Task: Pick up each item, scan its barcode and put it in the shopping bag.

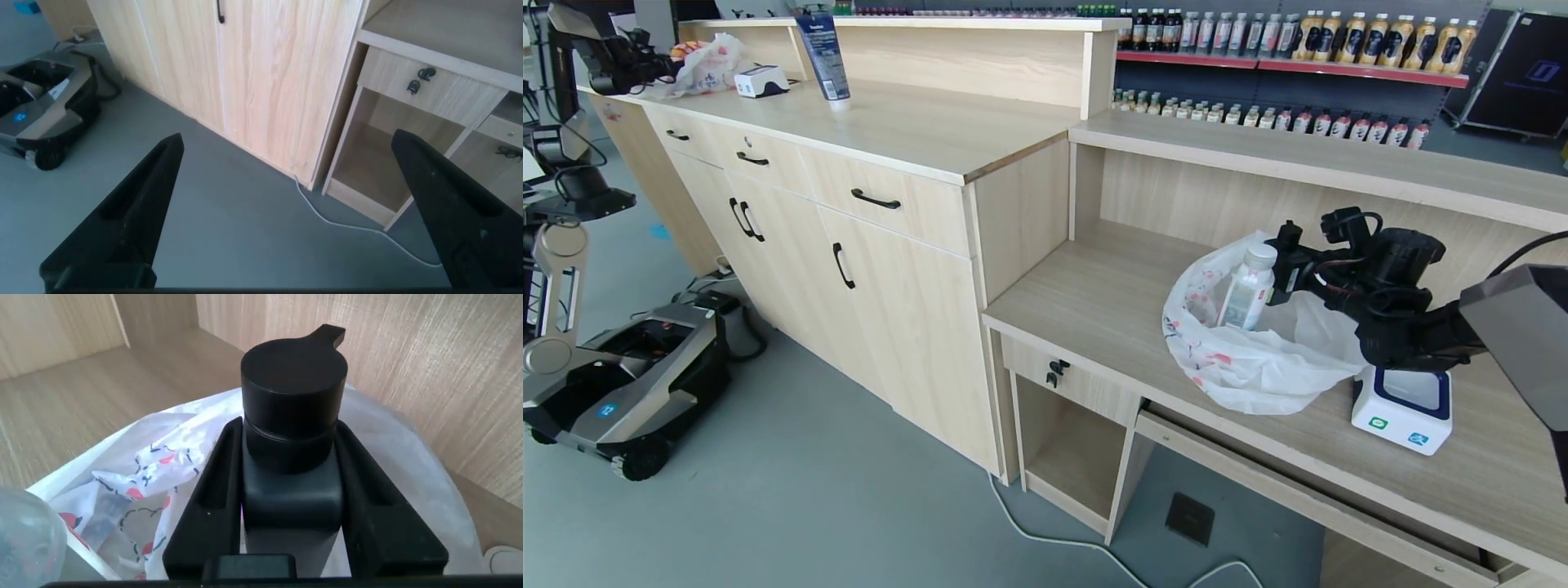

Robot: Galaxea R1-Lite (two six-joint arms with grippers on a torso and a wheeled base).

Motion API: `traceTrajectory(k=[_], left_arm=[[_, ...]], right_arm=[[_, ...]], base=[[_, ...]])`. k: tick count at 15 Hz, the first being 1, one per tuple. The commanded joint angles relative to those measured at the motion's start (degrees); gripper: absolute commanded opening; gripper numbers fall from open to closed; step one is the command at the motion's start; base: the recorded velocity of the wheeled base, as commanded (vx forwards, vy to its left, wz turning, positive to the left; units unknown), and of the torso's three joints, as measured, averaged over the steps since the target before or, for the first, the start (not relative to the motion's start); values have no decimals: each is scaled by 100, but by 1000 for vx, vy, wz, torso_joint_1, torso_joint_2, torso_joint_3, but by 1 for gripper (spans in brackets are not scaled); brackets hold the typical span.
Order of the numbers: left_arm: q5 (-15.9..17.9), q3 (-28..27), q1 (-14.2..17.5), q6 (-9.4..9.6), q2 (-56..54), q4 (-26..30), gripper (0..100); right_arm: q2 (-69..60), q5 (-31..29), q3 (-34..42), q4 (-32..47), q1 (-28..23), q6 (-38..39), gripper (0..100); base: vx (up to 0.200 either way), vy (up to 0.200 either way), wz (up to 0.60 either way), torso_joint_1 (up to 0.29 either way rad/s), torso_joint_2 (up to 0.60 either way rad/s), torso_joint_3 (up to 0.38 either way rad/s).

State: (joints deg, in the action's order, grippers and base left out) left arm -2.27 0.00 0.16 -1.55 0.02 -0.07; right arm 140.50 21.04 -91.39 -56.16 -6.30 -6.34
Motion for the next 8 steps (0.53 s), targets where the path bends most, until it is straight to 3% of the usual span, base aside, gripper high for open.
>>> traceTrajectory(k=[1,8], left_arm=[[-2,0,2,-3,-2,-1,100],[-2,0,-7,-3,-2,-1,100]], right_arm=[[224,49,-63,-53,33,-52,0],[435,58,-72,-62,59,-192,0]], base=[[0,0,0,0,0,0],[0,0,0,0,0,0]])
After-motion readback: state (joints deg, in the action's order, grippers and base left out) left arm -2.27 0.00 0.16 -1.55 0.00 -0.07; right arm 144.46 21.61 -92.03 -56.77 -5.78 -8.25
